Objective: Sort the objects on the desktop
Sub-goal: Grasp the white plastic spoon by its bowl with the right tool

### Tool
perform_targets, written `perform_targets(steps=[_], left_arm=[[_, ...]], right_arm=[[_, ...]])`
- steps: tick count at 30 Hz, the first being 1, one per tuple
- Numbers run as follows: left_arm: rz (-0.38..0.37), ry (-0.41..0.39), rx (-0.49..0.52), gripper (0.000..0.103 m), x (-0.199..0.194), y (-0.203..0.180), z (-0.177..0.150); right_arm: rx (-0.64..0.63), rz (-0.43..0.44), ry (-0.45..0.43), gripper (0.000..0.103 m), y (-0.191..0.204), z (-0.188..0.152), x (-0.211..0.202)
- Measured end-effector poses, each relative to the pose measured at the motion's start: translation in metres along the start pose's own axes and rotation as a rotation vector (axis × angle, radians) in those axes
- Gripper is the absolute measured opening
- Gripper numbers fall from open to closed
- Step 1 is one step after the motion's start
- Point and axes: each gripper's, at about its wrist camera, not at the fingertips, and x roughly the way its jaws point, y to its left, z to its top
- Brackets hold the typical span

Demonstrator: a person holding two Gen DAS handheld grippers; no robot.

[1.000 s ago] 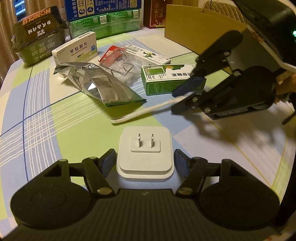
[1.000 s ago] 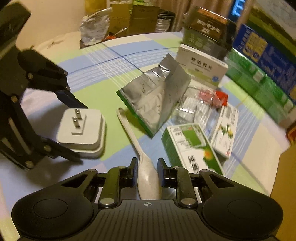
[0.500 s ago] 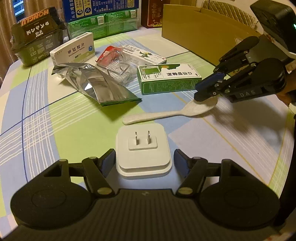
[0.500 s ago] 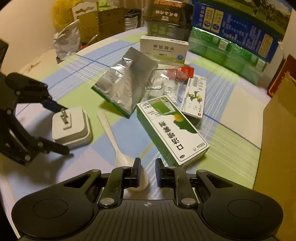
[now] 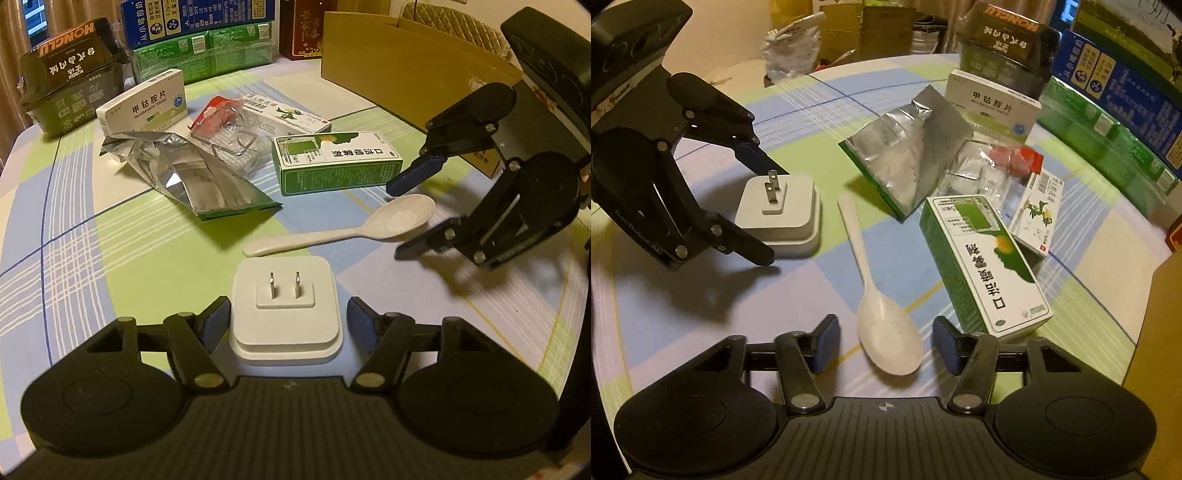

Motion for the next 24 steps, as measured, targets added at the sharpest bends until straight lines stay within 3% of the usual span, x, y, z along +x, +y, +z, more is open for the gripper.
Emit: perform_targets(steps=[5, 24], left_arm=[[0.0, 0.006, -0.008, 0.065, 0.003, 0.0, 0.0], [0.031, 0.004, -0.034, 0.06, 0.006, -0.005, 0.004]], right_arm=[[0.032, 0.021, -0.004, 0.031, -0.004, -0.003, -0.002], [0.111, 0.018, -0.027, 0.03, 0.004, -0.003, -0.012]])
